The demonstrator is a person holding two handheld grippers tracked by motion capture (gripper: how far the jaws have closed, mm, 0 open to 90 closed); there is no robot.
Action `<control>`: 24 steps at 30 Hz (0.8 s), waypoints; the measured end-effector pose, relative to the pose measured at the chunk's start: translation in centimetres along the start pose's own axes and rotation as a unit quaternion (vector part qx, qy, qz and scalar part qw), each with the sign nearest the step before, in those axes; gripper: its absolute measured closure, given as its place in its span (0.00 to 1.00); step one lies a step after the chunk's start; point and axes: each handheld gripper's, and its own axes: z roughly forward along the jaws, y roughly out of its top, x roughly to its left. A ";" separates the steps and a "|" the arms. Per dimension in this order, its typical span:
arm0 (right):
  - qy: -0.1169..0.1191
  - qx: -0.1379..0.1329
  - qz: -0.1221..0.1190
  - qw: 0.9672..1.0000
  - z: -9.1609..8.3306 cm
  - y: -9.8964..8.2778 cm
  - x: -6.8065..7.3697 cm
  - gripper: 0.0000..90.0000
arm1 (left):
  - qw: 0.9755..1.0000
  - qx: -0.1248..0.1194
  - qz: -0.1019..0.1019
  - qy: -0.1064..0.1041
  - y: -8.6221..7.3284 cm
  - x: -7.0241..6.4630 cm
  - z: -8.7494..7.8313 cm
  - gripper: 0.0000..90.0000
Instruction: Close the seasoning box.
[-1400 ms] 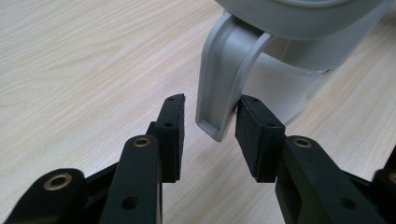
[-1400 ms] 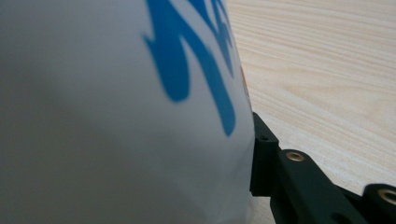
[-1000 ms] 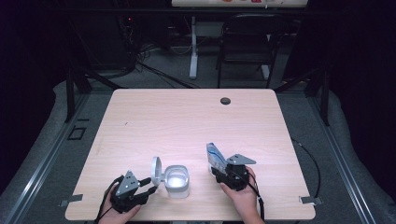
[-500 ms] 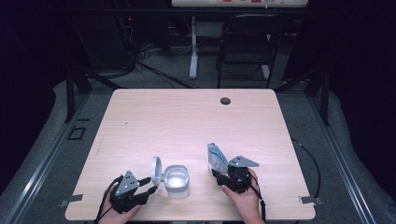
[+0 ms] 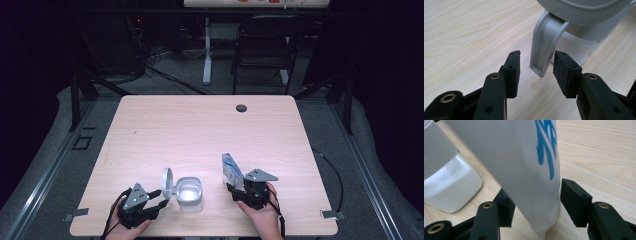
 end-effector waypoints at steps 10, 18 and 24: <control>0.004 0.001 -0.009 1.000 -0.8 -0.1 0.4 0.52 | 1.000 0.001 -0.002 -0.003 0.0 0.2 -0.2 0.64; 0.007 0.002 -0.009 1.000 -1.4 -0.7 0.5 0.52 | 1.000 -0.004 -0.007 -0.006 0.1 0.2 -0.5 0.65; 0.008 -0.008 -0.007 1.000 -2.1 -0.9 0.4 0.52 | 1.000 -0.015 -0.007 -0.006 0.2 0.2 -0.9 0.66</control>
